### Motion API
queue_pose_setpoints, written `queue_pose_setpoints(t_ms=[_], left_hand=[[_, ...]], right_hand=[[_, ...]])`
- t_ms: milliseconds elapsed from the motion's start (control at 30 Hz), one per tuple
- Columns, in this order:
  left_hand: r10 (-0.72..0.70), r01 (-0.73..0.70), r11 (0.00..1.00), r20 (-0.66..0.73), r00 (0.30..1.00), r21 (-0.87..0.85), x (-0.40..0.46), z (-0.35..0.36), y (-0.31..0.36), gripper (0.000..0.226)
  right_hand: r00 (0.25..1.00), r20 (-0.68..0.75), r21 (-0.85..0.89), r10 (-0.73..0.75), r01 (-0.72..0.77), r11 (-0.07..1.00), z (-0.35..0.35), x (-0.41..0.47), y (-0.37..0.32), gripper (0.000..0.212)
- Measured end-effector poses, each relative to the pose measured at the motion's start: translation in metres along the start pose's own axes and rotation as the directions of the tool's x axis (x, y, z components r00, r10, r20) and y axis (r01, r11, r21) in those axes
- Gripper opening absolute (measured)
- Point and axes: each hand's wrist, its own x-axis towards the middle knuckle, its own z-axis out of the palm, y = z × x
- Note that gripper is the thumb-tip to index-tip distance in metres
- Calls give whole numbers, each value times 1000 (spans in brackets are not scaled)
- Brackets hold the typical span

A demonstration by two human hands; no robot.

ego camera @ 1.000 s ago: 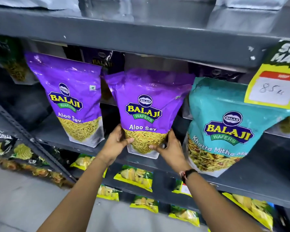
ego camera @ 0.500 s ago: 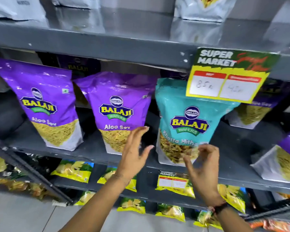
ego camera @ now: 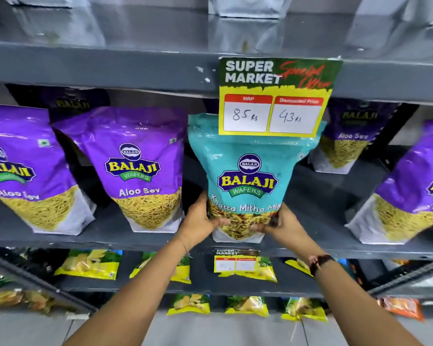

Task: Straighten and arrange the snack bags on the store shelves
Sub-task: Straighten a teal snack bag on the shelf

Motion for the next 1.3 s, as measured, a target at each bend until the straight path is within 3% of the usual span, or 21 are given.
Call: queue_pose_setpoints(t_ms=[267, 500, 700, 1000, 1167, 1300], left_hand=[[29, -29, 999, -9, 1000, 40, -48, 5, 18, 76], [141, -141, 990, 17, 990, 22, -88, -14, 76, 71], [262, -259, 965, -64, 963, 52, -96, -40, 154, 84], [564, -580, 814, -208, 799, -20, -66, -93, 296, 46], [583, -621, 778, -254, 772, -100, -30, -114, 344, 39], [523, -563, 815, -245, 817, -136, 4, -122, 350, 42]], right_hand=[[996, -75, -78, -47, 41, 996, -8, -65, -8, 59], [969, -115, -124, -218, 203, 971, -25, -111, -44, 57], [883, -152, -194, -444, 414, 889, -52, -127, -118, 58], [689, -174, -218, -704, 670, 710, -98, -123, -265, 59], [598, -195, -246, -778, 738, 629, -114, -96, -323, 62], [612, -201, -248, -765, 724, 644, -116, -63, -338, 65]])
